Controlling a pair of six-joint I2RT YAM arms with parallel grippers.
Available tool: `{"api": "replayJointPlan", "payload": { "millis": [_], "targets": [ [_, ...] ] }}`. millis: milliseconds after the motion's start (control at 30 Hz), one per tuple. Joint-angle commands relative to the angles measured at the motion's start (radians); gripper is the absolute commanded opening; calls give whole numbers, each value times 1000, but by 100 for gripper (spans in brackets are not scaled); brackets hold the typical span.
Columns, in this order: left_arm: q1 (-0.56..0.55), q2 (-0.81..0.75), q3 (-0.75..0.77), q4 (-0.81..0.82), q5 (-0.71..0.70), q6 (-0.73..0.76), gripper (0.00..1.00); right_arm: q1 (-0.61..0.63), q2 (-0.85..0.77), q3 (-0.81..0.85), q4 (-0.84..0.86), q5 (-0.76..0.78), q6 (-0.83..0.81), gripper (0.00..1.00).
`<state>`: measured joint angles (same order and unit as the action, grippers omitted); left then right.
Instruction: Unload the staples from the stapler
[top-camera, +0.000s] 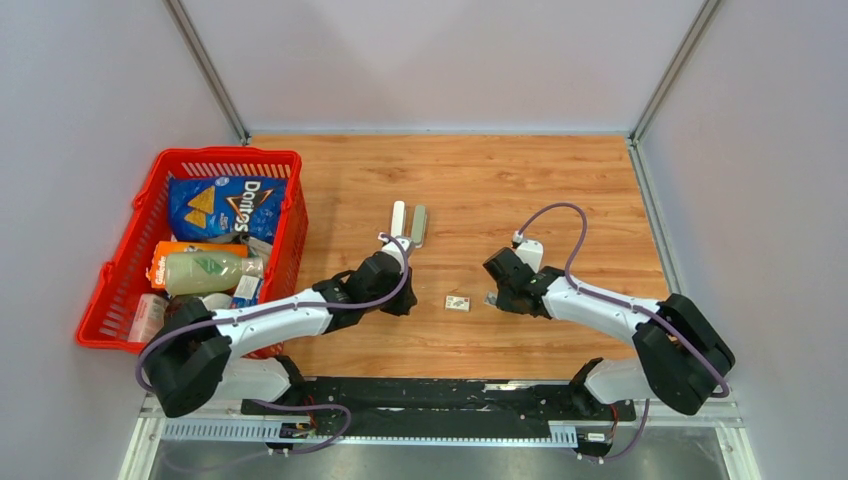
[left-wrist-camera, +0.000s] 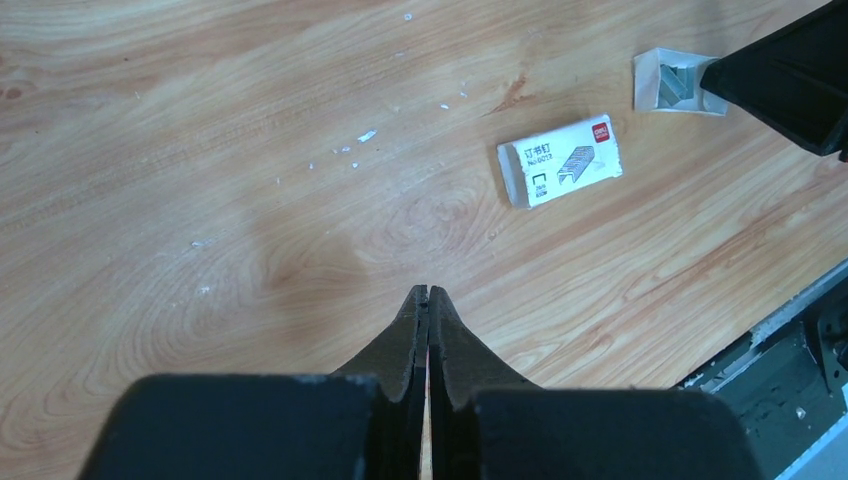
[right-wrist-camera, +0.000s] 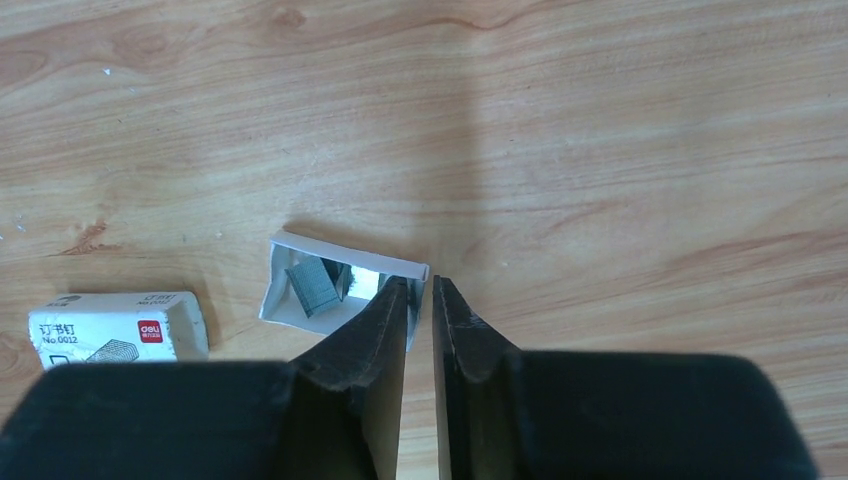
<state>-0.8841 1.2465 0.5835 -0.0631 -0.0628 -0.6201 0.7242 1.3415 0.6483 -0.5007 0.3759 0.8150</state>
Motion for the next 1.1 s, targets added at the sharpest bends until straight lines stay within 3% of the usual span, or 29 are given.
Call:
{"api": "replayJointPlan", "payload": {
  "millis": [0, 400, 1067],
  "targets": [
    [-3, 25, 38, 43, 6, 22, 0, -9, 2, -7, 37, 15, 6, 17],
    [-3, 105, 75, 57, 11, 37, 0, -12, 19, 8, 41, 4, -13, 0],
    [-1, 255, 130, 140, 57, 30, 0, 75, -8, 79, -22, 69, -74, 0]
  ]
}}
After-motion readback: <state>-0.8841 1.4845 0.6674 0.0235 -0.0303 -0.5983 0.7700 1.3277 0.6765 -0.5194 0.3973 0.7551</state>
